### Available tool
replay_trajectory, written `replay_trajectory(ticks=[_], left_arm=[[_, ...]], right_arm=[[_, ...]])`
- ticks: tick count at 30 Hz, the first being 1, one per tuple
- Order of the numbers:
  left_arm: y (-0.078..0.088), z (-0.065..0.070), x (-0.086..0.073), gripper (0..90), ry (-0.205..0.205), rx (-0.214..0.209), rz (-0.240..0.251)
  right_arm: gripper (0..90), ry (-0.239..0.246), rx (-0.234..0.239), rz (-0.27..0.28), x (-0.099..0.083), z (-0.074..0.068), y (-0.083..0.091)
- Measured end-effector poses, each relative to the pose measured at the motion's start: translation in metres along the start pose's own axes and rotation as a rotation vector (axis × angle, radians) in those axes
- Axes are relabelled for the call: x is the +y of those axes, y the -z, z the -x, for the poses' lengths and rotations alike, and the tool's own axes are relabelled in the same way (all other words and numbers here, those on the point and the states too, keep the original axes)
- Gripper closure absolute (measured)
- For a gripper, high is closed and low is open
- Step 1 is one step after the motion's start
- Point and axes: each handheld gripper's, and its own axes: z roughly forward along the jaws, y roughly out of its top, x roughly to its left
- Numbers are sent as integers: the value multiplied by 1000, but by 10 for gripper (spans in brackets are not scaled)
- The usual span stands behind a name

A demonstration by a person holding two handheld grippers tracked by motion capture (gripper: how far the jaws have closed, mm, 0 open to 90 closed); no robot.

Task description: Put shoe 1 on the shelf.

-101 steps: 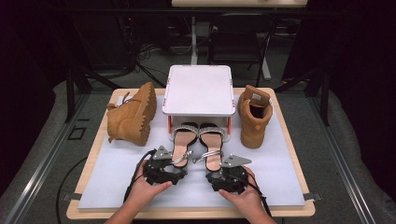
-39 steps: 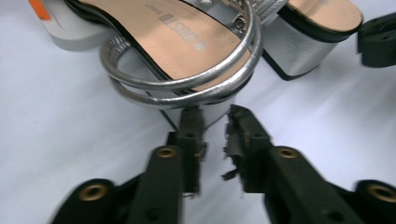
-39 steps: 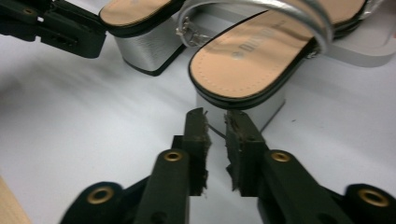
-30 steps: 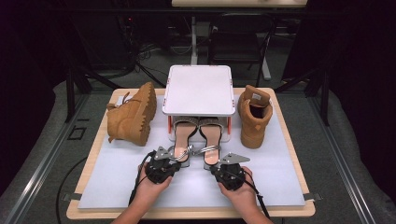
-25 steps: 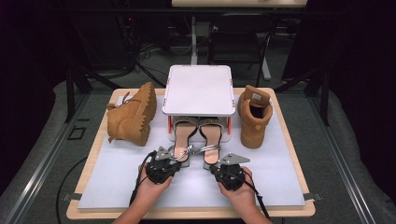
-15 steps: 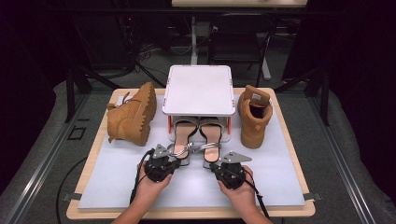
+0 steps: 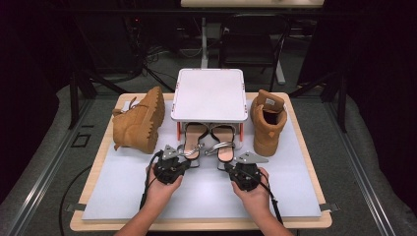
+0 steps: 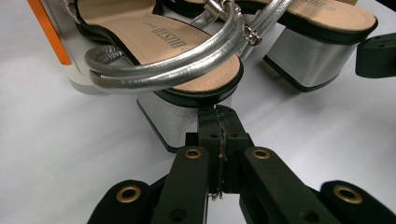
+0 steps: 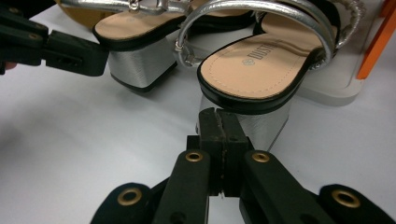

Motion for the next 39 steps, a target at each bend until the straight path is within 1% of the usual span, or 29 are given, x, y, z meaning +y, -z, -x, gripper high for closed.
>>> replay_trajectory(ticks=[2,6,10,12,14,18,20,22,25,30,34,36,37,38,39], left_arm=[[-1,-1,0,900,9,1,1],[-3,-2,2,900,12,4,0],[-7,-3,6,900,26,6,13],[-9,-2,8,900,27,15,22],[-11,-2,9,900,32,15,27],[-17,-3,13,900,38,18,29],[-19,-3,16,900,37,25,35],[-21,-4,18,900,40,24,42],[-26,-7,21,900,48,37,38],[-33,-12,26,900,81,46,52],[-39,-14,31,900,76,56,56],[-42,-16,31,900,73,64,48],[-44,-18,31,900,79,72,56],[-46,-20,31,900,89,71,53],[-47,-21,31,900,99,77,61]], right_arm=[[900,-4,-6,5,1,2,-1],[900,-13,-23,10,3,4,-3],[900,-29,-34,22,5,7,-7],[900,-33,-44,24,5,8,-10],[900,-45,-42,31,7,8,-13],[900,-34,-54,37,10,6,-19],[900,-38,-58,37,12,7,-21],[900,-49,-69,49,14,7,-23],[900,-56,-78,56,17,10,-26],[900,-68,-95,61,21,17,-33],[900,-81,-112,64,23,23,-40],[900,-82,-121,72,24,26,-43],[900,-75,-123,66,25,28,-43],[900,-79,-121,74,26,28,-45],[900,-77,-127,71,27,28,-47]])
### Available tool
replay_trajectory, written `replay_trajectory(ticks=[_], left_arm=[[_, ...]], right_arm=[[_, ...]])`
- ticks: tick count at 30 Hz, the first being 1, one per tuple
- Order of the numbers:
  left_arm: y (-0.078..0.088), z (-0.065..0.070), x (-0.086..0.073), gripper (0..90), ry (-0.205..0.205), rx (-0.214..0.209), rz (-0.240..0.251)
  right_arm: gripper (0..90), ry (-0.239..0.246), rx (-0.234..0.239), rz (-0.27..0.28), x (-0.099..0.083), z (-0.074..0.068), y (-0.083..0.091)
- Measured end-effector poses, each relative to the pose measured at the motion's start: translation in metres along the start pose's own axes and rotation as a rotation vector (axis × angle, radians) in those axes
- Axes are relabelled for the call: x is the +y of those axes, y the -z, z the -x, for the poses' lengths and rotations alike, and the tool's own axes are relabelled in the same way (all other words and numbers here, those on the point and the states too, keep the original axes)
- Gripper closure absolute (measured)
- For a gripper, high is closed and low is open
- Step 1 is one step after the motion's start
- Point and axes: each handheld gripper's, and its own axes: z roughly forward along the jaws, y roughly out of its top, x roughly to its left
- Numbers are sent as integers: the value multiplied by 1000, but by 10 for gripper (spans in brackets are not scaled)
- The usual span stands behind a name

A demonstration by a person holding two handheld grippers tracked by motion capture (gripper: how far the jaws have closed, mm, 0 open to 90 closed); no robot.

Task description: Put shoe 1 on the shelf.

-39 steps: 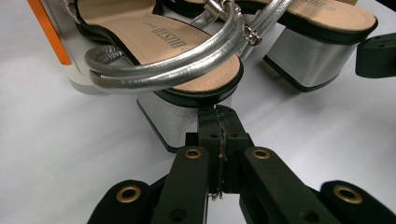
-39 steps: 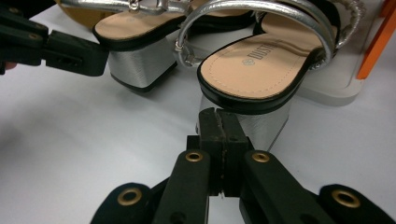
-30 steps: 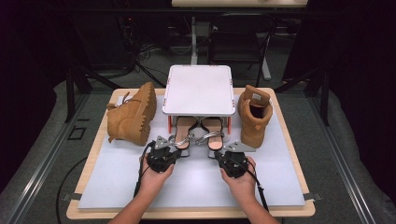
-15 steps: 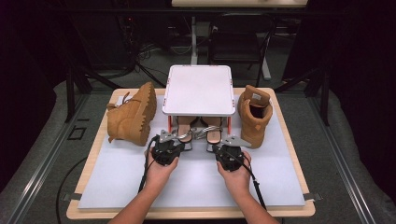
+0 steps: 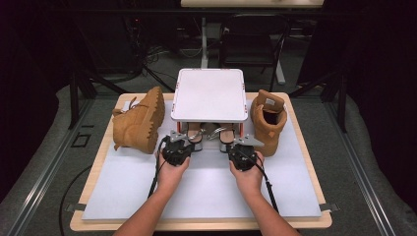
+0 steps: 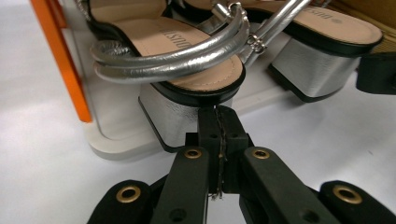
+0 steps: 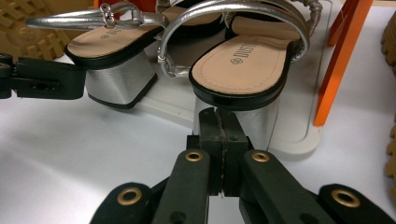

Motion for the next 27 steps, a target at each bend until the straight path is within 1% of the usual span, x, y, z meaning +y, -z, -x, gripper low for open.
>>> replay_trajectory(ticks=[2,4,6,8,12,13,15,19,20,25,27], left_arm=[[-2,-2,1,900,2,1,-3],[-3,-2,2,900,-4,5,8],[-4,-2,5,900,-8,7,8],[-6,-3,7,900,-5,6,11],[-9,-4,8,900,3,7,13],[-10,-3,8,900,-6,12,10],[-12,-3,8,900,-10,15,7],[-15,-6,8,900,6,15,5],[-16,-6,7,900,5,18,2],[-17,-8,7,900,18,6,8],[-17,-8,7,900,16,5,4]], right_arm=[[900,5,-1,1,2,0,-3],[900,0,-4,5,5,-1,-7],[900,-2,-4,0,7,-1,-10],[900,6,-12,-5,9,-2,-14],[900,17,-6,0,11,-5,-19],[900,20,-10,1,12,-6,-21],[900,27,-13,-2,14,-8,-23],[900,24,-13,-4,15,-8,-27],[900,24,-16,-9,14,-7,-27],[900,30,-36,-22,12,-5,-31],[900,23,-43,-28,11,-4,-33]])
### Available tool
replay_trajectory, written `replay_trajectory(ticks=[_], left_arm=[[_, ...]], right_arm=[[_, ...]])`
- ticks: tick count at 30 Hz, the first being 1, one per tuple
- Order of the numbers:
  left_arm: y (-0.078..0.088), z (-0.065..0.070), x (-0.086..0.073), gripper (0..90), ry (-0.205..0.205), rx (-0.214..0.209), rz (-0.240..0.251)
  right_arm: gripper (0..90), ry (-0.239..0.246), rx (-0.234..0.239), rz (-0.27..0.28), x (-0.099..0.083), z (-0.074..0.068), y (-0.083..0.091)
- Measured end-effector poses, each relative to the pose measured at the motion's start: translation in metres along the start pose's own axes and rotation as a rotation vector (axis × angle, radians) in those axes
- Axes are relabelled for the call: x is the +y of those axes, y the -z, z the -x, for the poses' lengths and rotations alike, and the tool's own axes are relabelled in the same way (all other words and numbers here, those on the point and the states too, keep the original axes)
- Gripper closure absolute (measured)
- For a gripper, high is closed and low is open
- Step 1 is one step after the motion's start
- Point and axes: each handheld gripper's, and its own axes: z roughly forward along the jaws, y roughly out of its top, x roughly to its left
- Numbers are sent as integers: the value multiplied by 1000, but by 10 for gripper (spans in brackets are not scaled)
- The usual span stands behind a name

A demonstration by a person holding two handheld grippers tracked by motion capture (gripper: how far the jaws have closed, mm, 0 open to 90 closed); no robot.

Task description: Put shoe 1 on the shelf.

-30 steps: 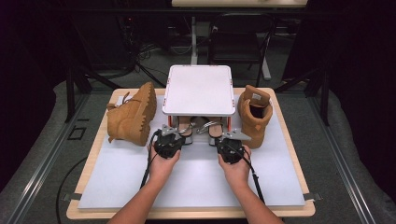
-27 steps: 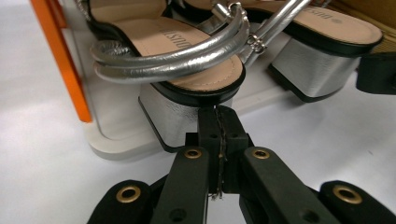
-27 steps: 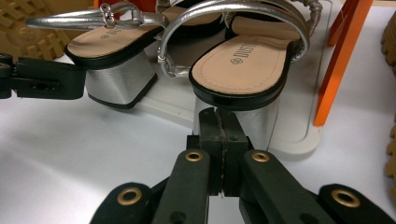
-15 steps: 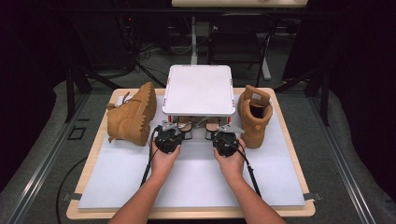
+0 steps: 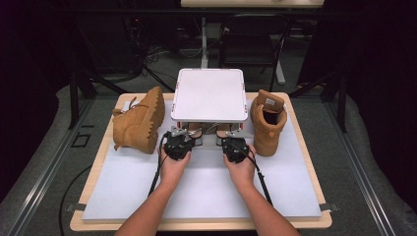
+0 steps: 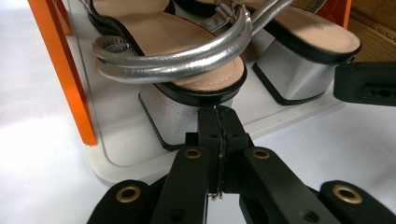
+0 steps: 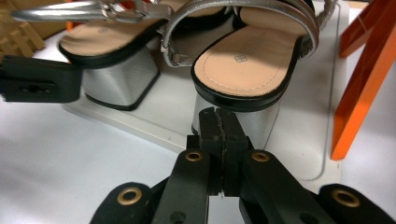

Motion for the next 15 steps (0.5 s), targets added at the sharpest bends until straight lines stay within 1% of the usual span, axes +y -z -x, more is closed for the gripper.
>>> replay_trajectory(ticks=[3,5,6,9,11,13,15], left_arm=[[0,0,-1,900,-6,4,-1],[0,0,-1,900,-8,6,0],[1,-1,-1,900,-7,3,-7],[1,-2,-1,900,-6,6,-6],[4,0,-1,900,-18,5,-4],[6,1,-1,900,-34,5,-8],[8,1,-2,900,-36,5,-12]], right_arm=[[900,3,-10,-7,-3,2,-3],[900,-8,-3,-6,-4,3,-3],[900,-7,-1,-6,-4,3,-3],[900,-5,3,-8,-6,4,-2],[900,1,8,-7,-6,4,2],[900,19,11,-2,-5,4,7],[894,36,14,-4,-5,3,13]])
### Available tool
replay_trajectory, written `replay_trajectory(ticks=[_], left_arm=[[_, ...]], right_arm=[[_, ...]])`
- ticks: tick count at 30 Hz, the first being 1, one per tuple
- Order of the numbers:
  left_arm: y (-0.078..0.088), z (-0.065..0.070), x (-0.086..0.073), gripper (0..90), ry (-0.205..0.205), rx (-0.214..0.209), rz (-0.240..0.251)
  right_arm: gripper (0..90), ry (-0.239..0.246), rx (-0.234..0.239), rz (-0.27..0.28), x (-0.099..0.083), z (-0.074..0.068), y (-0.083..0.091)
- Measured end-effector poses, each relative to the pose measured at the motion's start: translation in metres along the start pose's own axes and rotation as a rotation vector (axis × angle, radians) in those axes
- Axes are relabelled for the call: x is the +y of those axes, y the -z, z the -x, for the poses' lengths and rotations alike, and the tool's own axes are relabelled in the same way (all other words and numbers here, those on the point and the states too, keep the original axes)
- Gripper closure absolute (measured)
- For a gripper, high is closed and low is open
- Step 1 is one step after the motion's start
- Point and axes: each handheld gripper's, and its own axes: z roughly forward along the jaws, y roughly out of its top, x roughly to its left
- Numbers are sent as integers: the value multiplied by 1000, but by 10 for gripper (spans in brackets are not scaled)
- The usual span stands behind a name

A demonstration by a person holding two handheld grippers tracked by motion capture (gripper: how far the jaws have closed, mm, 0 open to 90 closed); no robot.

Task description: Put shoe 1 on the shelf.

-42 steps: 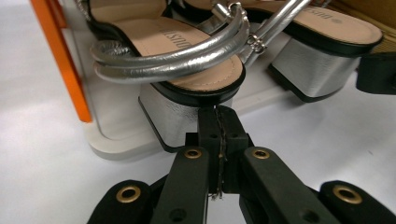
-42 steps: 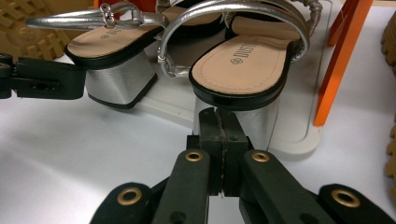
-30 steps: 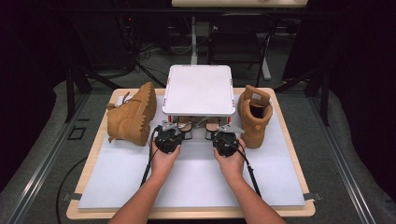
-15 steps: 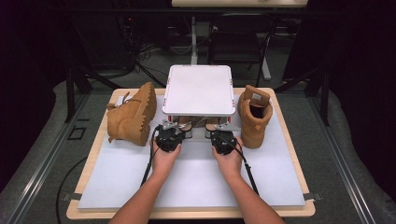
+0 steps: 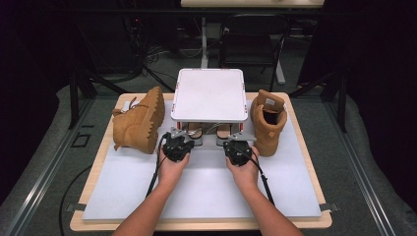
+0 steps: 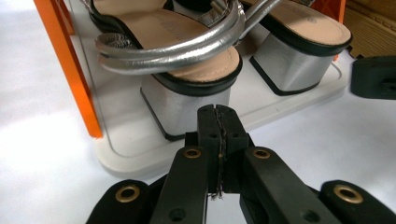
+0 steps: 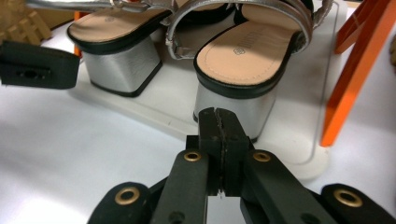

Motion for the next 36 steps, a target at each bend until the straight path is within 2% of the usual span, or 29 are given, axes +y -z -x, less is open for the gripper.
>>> replay_trajectory(ticks=[4,10,13,18,21,23,26,30,36], left_arm=[[5,-3,-6,900,13,0,-12],[14,-8,-13,898,-2,5,-42],[20,-11,-16,888,-17,8,-41],[30,-15,-22,856,-18,-9,-51],[38,-18,-26,829,-34,-19,-68],[43,-19,-29,790,-45,-31,-93],[51,-21,-32,723,-58,-34,-100],[65,-24,-35,664,-78,-39,-83],[81,-29,-43,630,-93,-52,-45]], right_arm=[[859,5,12,-8,-3,2,10],[818,29,18,-12,-6,6,26],[800,43,19,-9,-6,8,34],[758,60,25,-27,-8,11,45],[720,69,27,-30,-13,14,51],[678,78,31,-53,-17,16,55],[628,93,26,-81,-26,21,60],[580,93,43,-105,-34,27,70],[575,121,43,-82,-43,36,85]])
